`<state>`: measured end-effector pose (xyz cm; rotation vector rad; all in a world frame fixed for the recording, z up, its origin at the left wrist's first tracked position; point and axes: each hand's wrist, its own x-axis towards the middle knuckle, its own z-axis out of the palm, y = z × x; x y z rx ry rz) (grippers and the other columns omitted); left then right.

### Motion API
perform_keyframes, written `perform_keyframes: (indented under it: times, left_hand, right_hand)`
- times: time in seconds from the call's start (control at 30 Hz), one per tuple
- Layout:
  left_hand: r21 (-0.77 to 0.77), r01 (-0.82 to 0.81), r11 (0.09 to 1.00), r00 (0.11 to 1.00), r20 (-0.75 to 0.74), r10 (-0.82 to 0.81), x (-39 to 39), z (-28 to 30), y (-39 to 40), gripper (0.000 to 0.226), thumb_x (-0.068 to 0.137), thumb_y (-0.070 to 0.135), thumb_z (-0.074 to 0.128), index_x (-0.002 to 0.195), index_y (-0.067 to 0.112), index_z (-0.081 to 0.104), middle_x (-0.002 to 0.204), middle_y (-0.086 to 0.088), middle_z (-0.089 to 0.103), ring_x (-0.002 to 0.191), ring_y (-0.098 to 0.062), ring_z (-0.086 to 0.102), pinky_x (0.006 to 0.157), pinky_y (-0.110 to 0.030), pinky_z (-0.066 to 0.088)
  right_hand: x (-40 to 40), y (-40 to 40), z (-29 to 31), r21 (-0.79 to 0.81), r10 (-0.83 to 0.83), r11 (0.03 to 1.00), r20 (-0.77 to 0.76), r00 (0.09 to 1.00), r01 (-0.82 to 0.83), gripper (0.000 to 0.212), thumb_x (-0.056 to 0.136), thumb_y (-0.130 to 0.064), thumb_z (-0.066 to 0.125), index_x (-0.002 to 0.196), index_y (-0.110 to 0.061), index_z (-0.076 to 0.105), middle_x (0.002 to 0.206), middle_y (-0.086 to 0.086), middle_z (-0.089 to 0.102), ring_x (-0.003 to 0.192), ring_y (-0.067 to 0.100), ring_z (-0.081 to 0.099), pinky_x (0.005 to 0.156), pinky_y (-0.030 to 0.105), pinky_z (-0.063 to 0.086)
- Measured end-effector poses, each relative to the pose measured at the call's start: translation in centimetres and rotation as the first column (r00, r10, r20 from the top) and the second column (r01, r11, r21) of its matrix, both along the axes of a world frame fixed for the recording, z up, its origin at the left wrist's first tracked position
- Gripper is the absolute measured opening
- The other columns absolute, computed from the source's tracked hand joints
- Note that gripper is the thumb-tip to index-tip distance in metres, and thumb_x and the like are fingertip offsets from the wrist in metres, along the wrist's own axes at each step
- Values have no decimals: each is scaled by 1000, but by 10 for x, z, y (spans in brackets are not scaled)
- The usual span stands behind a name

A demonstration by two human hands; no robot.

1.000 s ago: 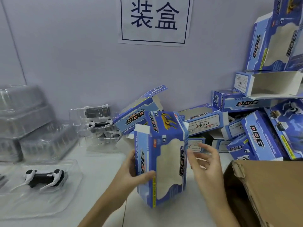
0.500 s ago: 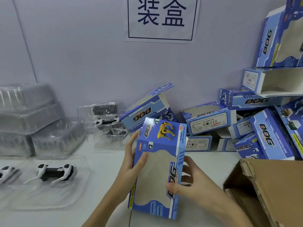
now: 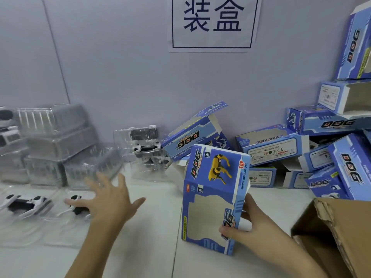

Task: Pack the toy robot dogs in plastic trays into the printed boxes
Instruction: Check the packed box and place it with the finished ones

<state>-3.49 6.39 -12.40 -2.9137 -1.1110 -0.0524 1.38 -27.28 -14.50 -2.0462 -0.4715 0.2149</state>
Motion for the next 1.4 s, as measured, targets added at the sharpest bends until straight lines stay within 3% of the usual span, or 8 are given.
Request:
perform_keyframes:
  times: [0.1,0.2,0.3,0.5,0.7,1.07,1.27,1.4]
  left_hand:
    - [-13,-100,995,991,-87,99,2,-15,15,103,89,84,47,164,33,0,168,-28,-4,153,-56,4,105,-87,24]
    - [41,-62,997,997,-32,63,10,-26,8,64,107,43,49,160,31,14,166,-33,5,151,-54,16,104,-85,30]
    - [96,13,995,999,-32,-10,17,-29,-8,63,103,18,49,156,31,18,166,-32,9,151,-50,20,104,-82,33]
    - [208,205,956,979,-38,-201,20,-32,-63,78,96,12,55,160,28,13,166,-34,9,147,-46,31,102,-55,46]
    - [176,390,904,912,63,-405,15,-26,-105,88,87,-3,61,159,25,17,167,-24,18,144,-38,38,92,-36,52]
    - [142,568,811,583,626,-518,2,5,-114,63,100,10,63,157,27,45,144,7,60,120,-24,55,79,-36,55]
    - [131,524,841,507,746,-432,-13,31,-113,62,86,5,81,144,19,63,110,-2,77,97,-32,66,70,-40,54]
    - [168,470,867,458,793,-402,-24,43,-109,62,82,7,84,140,21,66,89,1,72,86,-31,64,63,-34,44]
  right_hand:
    - [0,0,0,1,1,1000,3,1000,-1,74,76,-41,90,127,-53,37,121,-30,64,108,-28,52,74,-2,44]
    - [1,-1,-1,16,1,1000,6,1000,-1,75,75,-43,90,126,-56,37,112,-39,64,108,-27,53,75,-1,45]
    - [0,-3,1,7,8,1000,15,1000,-8,76,74,-45,90,125,-59,36,111,-47,60,109,-24,55,77,4,48]
    - [7,-18,6,38,-54,998,-23,998,55,67,79,-36,88,129,-48,46,111,-30,71,105,-16,62,77,7,51]
    - [9,-29,6,48,-81,995,-57,995,84,55,88,-24,82,124,-46,47,102,-41,67,98,-30,55,70,-4,43]
    - [10,-26,6,80,-145,985,-86,986,152,41,97,-11,70,126,-34,52,103,-28,73,95,-4,69,74,13,55]
    - [3,-25,29,384,-268,875,-123,956,295,79,94,12,61,150,-38,38,130,-2,68,115,9,68,95,38,57]
    - [-13,-18,49,612,-514,718,144,846,332,73,93,15,60,147,-30,42,135,-4,64,128,7,60,111,43,46]
